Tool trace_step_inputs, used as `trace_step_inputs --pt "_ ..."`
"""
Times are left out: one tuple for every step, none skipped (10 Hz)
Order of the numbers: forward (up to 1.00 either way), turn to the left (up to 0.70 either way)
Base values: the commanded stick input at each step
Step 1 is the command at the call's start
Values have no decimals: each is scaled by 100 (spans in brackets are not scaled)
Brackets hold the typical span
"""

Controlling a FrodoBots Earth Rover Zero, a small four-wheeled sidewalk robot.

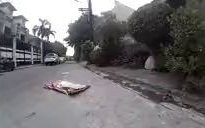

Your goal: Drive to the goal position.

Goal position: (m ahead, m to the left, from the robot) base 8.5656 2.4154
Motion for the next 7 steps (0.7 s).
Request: trace_step_inputs --pt "100 38" --pt "100 11" --pt "100 1" --pt "100 1" --pt "100 1" --pt "100 1" --pt "100 1"
